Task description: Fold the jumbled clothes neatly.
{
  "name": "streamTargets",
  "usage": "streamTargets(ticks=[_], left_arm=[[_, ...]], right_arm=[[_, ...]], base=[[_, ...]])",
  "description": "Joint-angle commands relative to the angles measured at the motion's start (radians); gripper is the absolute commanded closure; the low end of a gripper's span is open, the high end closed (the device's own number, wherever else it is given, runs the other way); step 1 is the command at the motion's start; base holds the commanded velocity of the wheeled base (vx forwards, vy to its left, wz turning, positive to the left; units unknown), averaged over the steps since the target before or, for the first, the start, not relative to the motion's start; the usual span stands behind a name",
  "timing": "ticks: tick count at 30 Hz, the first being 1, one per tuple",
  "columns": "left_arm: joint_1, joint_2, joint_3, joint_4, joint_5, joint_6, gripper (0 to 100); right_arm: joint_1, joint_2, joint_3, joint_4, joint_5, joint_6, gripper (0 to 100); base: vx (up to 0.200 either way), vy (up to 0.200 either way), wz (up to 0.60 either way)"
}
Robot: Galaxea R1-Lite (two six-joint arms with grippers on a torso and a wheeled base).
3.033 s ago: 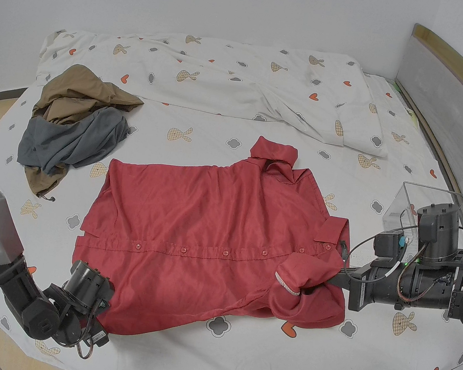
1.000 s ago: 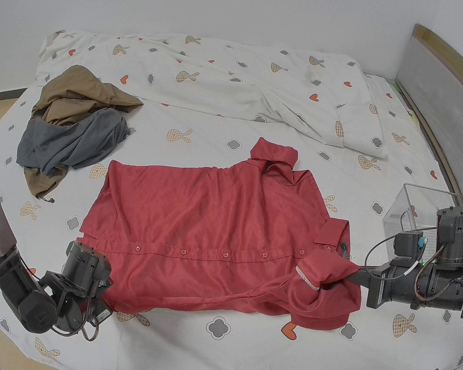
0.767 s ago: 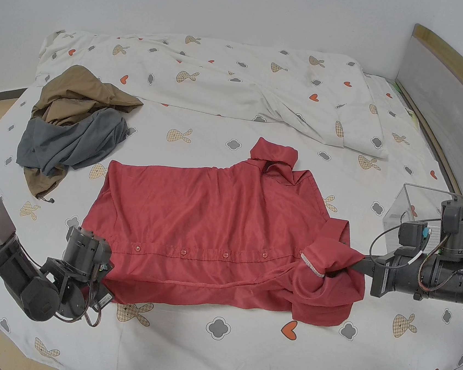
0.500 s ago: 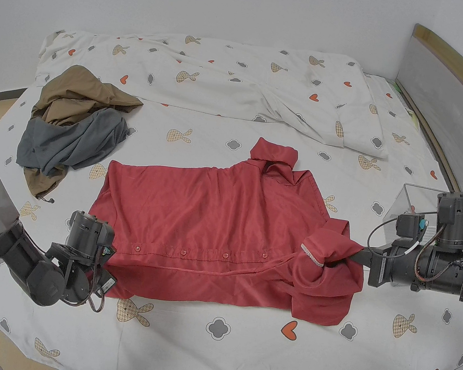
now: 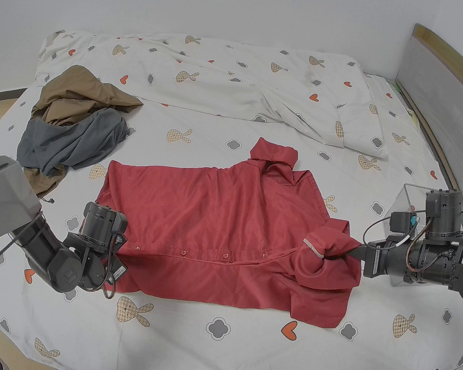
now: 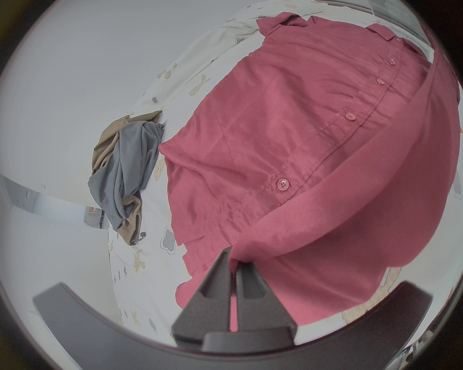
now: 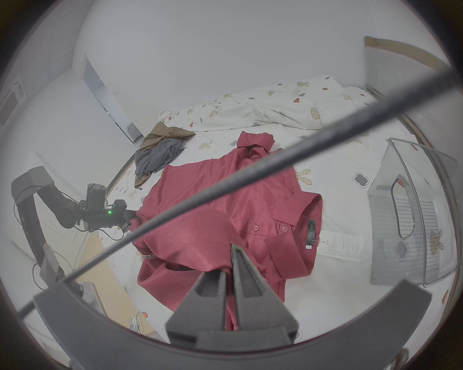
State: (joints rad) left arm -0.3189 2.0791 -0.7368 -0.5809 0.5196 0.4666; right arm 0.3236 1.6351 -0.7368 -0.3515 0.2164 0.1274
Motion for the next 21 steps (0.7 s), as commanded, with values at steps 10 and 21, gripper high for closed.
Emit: streamTargets(ticks=[10,21], left_arm=[[0.026,0.095,-0.115,-0.001,0.000,0.003,0],[0.083,0.045,-0.081,-0.007,0.000,0.000,0]], right_arm=[[-0.006,0.200,-0.158,-0.001,0.000,0.000,100],[0.002,0.249,-0.243,0.006,0.003,0.001,100]], base=[[0.000,0.000,0.00],[0.000,0.000,0.00]])
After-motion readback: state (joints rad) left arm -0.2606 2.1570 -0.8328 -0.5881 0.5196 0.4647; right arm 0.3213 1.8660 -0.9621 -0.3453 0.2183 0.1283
